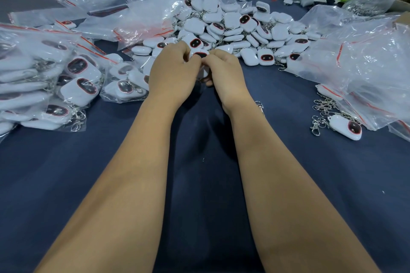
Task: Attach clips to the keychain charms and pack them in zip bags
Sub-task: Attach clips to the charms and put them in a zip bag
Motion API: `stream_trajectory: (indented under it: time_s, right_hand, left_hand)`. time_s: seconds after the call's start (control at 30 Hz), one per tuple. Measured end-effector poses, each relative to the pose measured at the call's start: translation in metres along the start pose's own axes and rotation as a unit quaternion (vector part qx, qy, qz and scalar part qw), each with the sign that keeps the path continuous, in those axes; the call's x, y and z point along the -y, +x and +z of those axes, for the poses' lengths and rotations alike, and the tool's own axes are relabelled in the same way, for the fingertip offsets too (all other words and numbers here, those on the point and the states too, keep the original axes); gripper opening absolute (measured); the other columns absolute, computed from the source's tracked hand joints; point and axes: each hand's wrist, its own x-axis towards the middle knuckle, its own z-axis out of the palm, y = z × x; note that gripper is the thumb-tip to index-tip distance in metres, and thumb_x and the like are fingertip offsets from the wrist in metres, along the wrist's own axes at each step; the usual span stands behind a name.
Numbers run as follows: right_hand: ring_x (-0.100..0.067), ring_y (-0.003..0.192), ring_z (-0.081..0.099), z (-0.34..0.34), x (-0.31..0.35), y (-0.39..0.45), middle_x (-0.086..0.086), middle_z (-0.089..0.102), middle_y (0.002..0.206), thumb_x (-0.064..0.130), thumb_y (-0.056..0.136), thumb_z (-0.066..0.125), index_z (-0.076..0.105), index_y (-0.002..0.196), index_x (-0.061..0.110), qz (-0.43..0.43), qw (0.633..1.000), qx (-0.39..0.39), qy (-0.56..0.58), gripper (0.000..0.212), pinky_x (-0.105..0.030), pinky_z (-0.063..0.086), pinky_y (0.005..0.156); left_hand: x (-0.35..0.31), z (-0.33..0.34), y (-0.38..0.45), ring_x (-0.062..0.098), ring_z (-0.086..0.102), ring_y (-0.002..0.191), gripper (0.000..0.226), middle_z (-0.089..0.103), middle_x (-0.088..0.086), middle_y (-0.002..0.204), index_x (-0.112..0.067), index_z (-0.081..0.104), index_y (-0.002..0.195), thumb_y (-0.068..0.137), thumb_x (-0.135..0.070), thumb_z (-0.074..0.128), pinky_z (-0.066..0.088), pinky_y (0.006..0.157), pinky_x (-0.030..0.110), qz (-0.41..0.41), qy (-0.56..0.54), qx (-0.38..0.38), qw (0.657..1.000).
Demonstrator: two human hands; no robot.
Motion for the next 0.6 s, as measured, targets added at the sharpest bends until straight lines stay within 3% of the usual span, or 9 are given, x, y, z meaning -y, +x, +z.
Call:
stream_trajectory:
  time_s: [0.23, 0.3, 0.4, 0.47, 0.53, 0.6]
  right_hand:
    - [-0.022, 0.068, 0.040, -0.0015, -0.0007, 0.0006, -0.008, 0.044, 0.070, 0.011, 0.088, 0.055, 0.044, 0.071, 0.016, 0.007, 1.000, -0.001, 0.027, 0.020, -0.023, 0.036, 0.051]
    - [-0.020, 0.067, 0.045, -0.0006, -0.0018, 0.0025, -0.001, 0.049, 0.065, 0.013, 0.089, 0.056, 0.042, 0.067, 0.017, 0.022, 0.999, -0.030, 0.029, 0.026, -0.030, 0.042, 0.055]
    - [-0.022, 0.074, 0.059, -0.0015, -0.0039, 0.0055, -0.003, 0.057, 0.079, 0.016, 0.093, 0.055, 0.048, 0.080, 0.016, 0.052, 0.993, -0.091, 0.051, 0.015, -0.045, 0.059, 0.079]
    - [-0.028, 0.083, 0.068, -0.0033, -0.0039, 0.0068, -0.007, 0.059, 0.089, 0.009, 0.094, 0.052, 0.046, 0.093, 0.010, 0.061, 0.986, -0.108, 0.110, 0.005, -0.040, 0.060, 0.080]
    - [-0.031, 0.090, 0.069, -0.0039, -0.0024, 0.0074, -0.009, 0.058, 0.096, 0.000, 0.093, 0.047, 0.043, 0.102, 0.008, 0.061, 0.979, -0.111, 0.160, 0.013, -0.032, 0.061, 0.076]
    - [-0.028, 0.084, 0.067, -0.0004, 0.0008, 0.0057, -0.013, 0.056, 0.102, -0.005, 0.092, 0.043, 0.041, 0.107, 0.009, 0.060, 0.970, -0.097, 0.212, 0.021, -0.032, 0.061, 0.076]
  left_hand:
    - [-0.0011, -0.0017, -0.0031, 0.014, 0.050, 0.080, 0.015, 0.061, -0.006, 0.097, -0.022, 0.057, 0.093, 0.092, -0.034, 0.050, 0.030, 0.059, 0.021, 0.013, -0.004, 0.006, 1.000]
    - [-0.0026, -0.0027, -0.0038, 0.014, 0.053, 0.083, 0.017, 0.062, -0.006, 0.100, -0.024, 0.060, 0.101, 0.092, -0.031, 0.048, 0.033, 0.061, 0.025, 0.020, -0.006, 0.009, 1.000]
    - [-0.0045, -0.0026, -0.0055, 0.019, 0.053, 0.097, 0.032, 0.060, -0.001, 0.110, -0.022, 0.057, 0.119, 0.088, -0.020, 0.051, 0.038, 0.073, 0.032, 0.068, 0.065, 0.022, 0.995]
    - [-0.0041, -0.0009, -0.0052, 0.026, 0.047, 0.111, 0.042, 0.057, 0.005, 0.117, -0.019, 0.053, 0.126, 0.084, -0.016, 0.055, 0.038, 0.075, 0.035, 0.087, 0.137, 0.009, 0.987]
    - [-0.0034, -0.0009, -0.0044, 0.032, 0.043, 0.116, 0.044, 0.056, 0.010, 0.120, -0.014, 0.051, 0.127, 0.083, -0.013, 0.056, 0.034, 0.075, 0.037, 0.075, 0.193, -0.014, 0.978]
    - [-0.0021, -0.0029, -0.0027, 0.034, 0.045, 0.115, 0.043, 0.059, 0.012, 0.120, -0.012, 0.052, 0.126, 0.083, -0.009, 0.053, 0.036, 0.080, 0.039, 0.047, 0.199, -0.035, 0.978]
